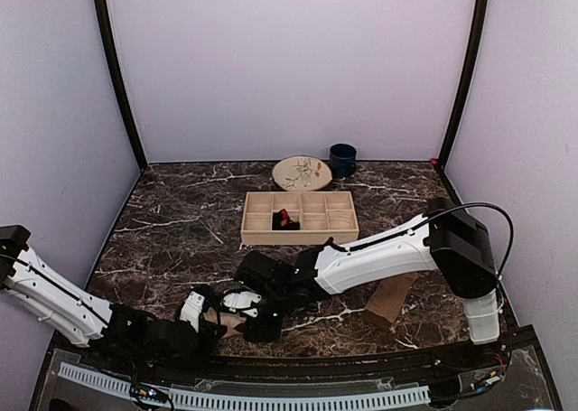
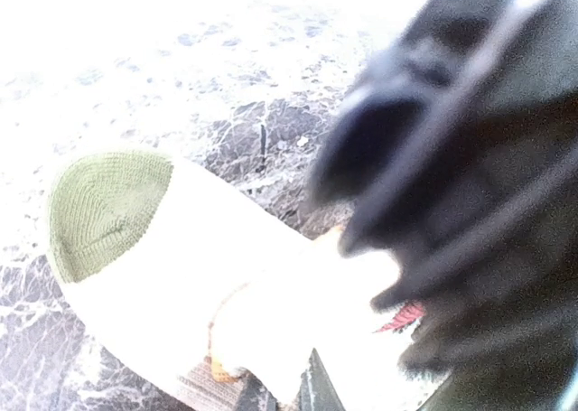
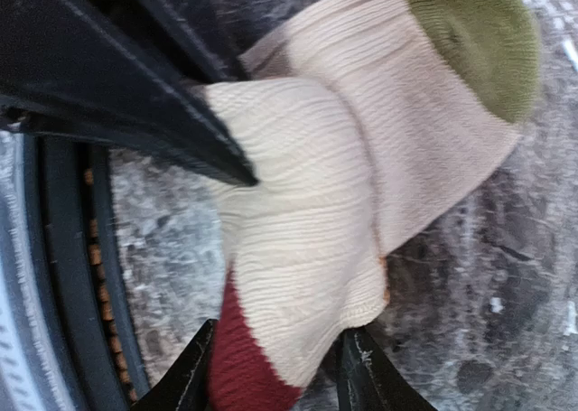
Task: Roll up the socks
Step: Roll the sock at the center of the board.
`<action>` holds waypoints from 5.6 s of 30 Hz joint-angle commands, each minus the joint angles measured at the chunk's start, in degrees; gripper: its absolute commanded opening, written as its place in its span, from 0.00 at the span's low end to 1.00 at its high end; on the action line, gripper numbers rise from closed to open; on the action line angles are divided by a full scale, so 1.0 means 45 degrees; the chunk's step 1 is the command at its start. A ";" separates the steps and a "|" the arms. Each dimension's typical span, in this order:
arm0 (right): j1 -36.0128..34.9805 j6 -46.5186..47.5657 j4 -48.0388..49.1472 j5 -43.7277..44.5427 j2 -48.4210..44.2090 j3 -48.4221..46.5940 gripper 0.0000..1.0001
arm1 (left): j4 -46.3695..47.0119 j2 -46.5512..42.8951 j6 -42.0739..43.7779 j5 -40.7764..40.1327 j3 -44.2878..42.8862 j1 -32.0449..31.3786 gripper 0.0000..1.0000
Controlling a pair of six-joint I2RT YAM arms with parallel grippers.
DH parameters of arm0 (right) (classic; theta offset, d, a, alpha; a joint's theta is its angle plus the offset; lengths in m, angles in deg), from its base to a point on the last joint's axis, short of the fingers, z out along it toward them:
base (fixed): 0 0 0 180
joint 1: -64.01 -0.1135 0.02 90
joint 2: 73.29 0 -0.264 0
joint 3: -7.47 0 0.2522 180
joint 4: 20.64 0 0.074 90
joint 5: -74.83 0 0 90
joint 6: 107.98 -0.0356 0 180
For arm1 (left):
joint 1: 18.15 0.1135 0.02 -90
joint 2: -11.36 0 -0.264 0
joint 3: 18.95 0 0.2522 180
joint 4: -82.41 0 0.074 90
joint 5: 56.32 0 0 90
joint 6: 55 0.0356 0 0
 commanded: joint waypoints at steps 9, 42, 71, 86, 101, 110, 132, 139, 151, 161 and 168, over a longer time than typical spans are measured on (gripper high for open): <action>-0.0915 0.0901 0.3436 0.6211 -0.1531 0.2751 0.45 | -0.0192 -0.0555 -0.1138 0.0546 0.0815 -0.0072 0.00; -0.4448 0.7795 0.9377 1.2058 0.0012 0.3785 0.55 | -0.0291 -0.1731 -0.1579 0.0988 0.1457 -0.0075 0.00; -0.3603 0.7755 0.8459 1.1005 0.0276 0.3492 0.59 | -0.0356 -0.1912 -0.1475 0.1144 0.1449 -0.0061 0.00; -0.2940 0.7173 0.7111 0.9221 0.0607 0.2842 0.39 | -0.0200 -0.1943 -0.1252 0.1208 0.1396 -0.0072 0.00; -0.2614 0.6501 0.6245 0.7735 0.0723 0.2516 0.09 | -0.1728 -0.2434 -0.1576 0.0593 0.0829 -0.0068 0.43; -0.2556 0.6098 0.5725 0.7529 0.0235 0.2899 0.09 | -0.3870 -0.4250 -0.2272 -0.0651 0.0512 -0.0070 0.96; -0.2880 0.4199 0.4229 0.8334 -0.0900 0.3932 0.09 | -0.6433 -0.3218 -0.4177 -0.2122 -0.0397 -0.0061 0.96; -0.3406 0.3579 0.3426 0.8445 -0.0670 0.3763 0.09 | -0.6325 -0.1017 -0.4152 -0.2224 -0.1183 -0.0057 0.96; -0.3465 0.2798 0.2514 0.6718 -0.0436 0.2727 0.09 | -0.5009 -0.0455 -0.3632 -0.1827 -0.0718 0.0444 0.96; -0.3030 0.2110 0.2089 0.5486 -0.0250 0.2375 0.10 | -0.3959 -0.0060 -0.2888 -0.1100 -0.0503 0.1018 0.96; -0.2445 0.1767 0.2005 0.4271 -0.0413 0.2445 0.10 | -0.4451 -0.2020 -0.2873 -0.1254 -0.0043 0.1021 0.97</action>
